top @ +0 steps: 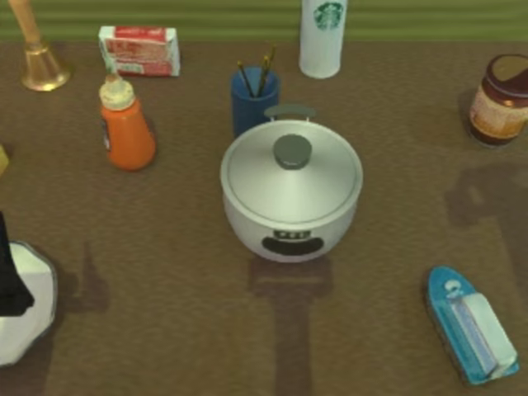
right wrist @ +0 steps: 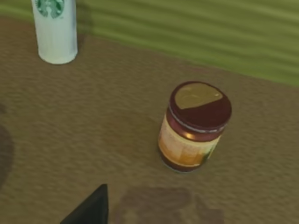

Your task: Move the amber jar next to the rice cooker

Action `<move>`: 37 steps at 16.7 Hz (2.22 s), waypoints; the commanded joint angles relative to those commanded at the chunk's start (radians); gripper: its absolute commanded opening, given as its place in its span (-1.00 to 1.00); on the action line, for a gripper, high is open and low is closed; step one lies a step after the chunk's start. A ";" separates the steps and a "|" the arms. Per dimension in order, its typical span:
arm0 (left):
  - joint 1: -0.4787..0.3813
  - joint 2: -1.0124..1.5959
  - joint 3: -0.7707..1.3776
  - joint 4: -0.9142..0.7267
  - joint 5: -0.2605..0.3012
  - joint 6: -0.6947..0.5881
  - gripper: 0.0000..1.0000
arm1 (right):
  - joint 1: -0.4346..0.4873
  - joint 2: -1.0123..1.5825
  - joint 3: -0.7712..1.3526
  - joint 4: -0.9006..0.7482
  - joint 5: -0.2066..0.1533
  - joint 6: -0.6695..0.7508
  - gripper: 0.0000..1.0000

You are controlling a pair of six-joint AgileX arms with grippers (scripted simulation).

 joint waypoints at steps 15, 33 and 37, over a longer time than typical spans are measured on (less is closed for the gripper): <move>0.000 0.000 0.000 0.000 0.000 0.000 1.00 | -0.061 1.434 1.383 -0.698 -0.067 -0.367 1.00; 0.000 0.000 0.000 0.000 0.000 0.000 1.00 | -0.052 1.710 1.532 -0.676 -0.074 -0.411 1.00; 0.000 0.000 0.000 0.000 0.000 0.000 1.00 | -0.050 1.717 1.524 -0.661 -0.073 -0.410 1.00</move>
